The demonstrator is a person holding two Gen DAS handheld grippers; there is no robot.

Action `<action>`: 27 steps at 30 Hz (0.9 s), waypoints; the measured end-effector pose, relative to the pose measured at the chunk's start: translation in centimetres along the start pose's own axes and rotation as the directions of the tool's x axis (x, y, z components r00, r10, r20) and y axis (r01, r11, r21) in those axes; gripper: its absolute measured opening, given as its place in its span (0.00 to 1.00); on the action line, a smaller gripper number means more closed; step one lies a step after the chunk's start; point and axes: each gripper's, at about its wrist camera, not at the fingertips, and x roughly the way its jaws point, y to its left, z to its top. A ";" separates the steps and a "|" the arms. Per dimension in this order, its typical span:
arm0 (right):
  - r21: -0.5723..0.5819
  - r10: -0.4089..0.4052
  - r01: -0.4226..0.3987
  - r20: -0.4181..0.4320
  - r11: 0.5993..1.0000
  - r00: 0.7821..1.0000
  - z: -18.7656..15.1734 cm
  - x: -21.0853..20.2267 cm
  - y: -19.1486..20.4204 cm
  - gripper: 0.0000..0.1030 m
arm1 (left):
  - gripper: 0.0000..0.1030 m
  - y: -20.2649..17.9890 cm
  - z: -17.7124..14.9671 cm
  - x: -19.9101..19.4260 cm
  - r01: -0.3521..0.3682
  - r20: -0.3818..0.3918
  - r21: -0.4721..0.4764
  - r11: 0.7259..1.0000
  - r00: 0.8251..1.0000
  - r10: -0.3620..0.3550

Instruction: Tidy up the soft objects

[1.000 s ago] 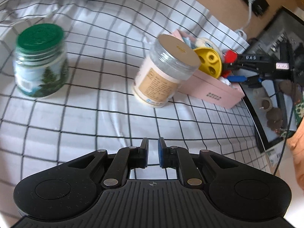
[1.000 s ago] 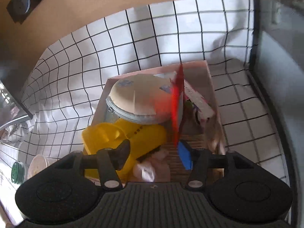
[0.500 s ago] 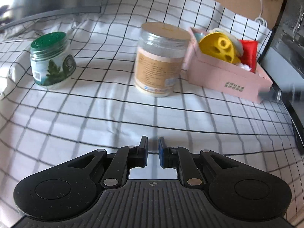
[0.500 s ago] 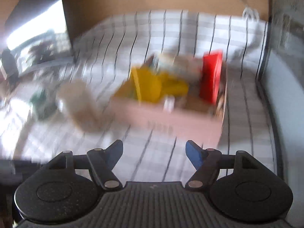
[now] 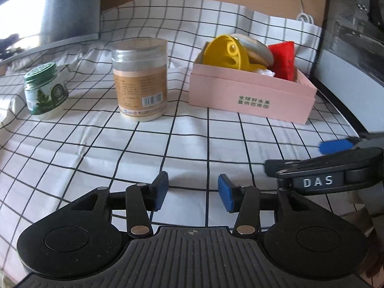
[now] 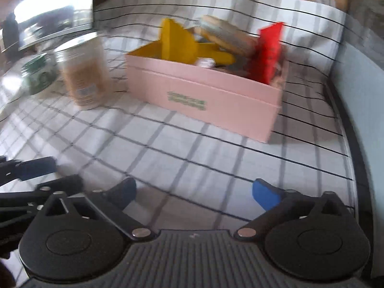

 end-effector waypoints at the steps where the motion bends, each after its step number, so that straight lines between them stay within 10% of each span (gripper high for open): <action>1: 0.008 -0.007 0.007 0.006 1.000 1.000 -0.1 0.0 -0.4 1.00 | 0.49 -0.2 0.1 0.1 -0.010 0.002 -0.002 1.000 1.000 0.010; 27: -0.016 0.018 -0.016 0.123 1.000 0.992 -1.4 -0.1 -1.4 1.00 | 0.49 -1.6 -0.6 0.5 -0.096 0.073 -0.044 0.994 0.992 0.099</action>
